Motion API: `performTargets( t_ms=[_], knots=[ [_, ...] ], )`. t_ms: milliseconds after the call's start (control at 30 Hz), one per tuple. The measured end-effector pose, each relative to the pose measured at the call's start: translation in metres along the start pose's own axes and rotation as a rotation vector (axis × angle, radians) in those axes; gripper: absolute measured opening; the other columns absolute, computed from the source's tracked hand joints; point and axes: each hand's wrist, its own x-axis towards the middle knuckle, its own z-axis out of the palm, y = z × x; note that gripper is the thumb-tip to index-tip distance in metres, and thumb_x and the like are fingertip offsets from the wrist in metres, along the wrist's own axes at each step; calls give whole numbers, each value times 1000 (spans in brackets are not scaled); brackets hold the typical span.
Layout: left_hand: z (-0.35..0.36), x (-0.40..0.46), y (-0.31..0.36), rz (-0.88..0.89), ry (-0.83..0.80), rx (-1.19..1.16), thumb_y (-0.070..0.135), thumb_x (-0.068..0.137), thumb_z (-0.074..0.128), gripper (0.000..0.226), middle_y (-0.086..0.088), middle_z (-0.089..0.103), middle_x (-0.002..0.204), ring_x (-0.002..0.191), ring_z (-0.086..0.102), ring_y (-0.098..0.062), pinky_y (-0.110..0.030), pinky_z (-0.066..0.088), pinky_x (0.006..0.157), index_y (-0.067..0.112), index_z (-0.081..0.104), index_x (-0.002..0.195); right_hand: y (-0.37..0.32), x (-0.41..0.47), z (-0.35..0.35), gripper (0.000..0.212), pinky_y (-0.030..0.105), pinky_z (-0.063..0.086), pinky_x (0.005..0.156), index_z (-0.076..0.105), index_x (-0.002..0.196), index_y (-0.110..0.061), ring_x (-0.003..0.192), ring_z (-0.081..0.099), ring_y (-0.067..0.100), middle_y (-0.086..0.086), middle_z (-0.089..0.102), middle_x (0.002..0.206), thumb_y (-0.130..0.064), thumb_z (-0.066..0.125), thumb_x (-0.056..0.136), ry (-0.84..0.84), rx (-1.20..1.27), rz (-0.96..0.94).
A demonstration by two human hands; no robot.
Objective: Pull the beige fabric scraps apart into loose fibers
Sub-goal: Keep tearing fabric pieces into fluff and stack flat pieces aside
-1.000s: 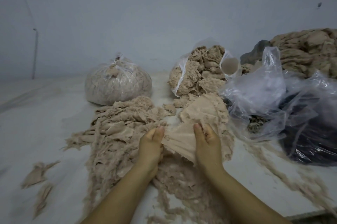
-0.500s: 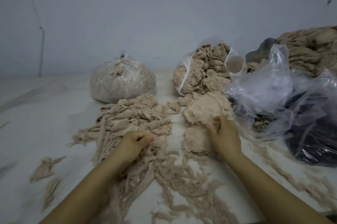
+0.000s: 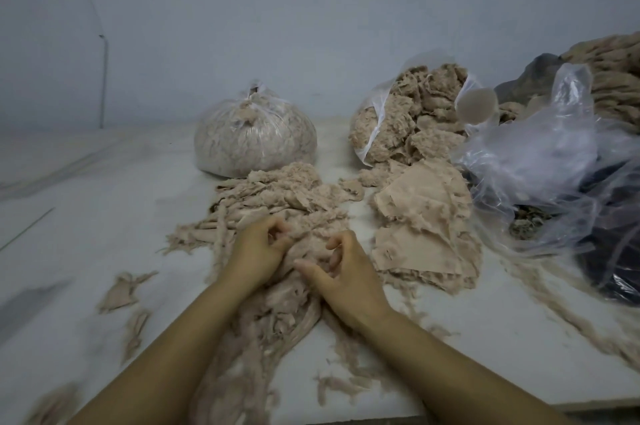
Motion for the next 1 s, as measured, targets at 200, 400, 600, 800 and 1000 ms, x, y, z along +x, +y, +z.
performTargets(
  t_ms=[200,400,600,800,1000],
  knots=[
    [-15,-12,0,176,-180,35,20,82,71,20,4,54,98,83,57,-12,-20,45,73,20,60,99,8,-6,0,23,22,41,65,49,76,-32,69,50,6,-12,54,74,-28,71,82,-280,-122,-43],
    [-35,-33,-27,226,-474,272,11,90,58,10,-6,59,90,83,52,-19,-27,39,73,6,66,94,12,-1,-7,16,16,39,57,56,80,-23,62,48,1,-7,52,71,-12,65,88,2,218,52],
    [-48,-21,-39,81,-216,225,11,90,60,16,14,56,76,70,51,-6,-9,34,55,23,60,78,14,3,-18,16,12,33,43,57,86,-20,42,35,1,-3,42,68,-6,57,93,44,433,165],
    [-41,-7,-32,-112,-195,-104,11,94,55,19,2,57,68,62,49,-13,-26,38,58,15,62,76,20,0,-28,10,8,40,59,62,85,-25,69,53,12,-1,58,82,-27,71,85,-117,57,85],
    [-34,-7,0,4,-363,-329,34,91,58,46,-11,51,69,63,47,-15,-27,38,63,-10,56,76,-6,19,-9,49,18,45,79,53,122,-31,83,52,8,-12,47,108,-32,75,78,-110,10,-74]
  ],
)
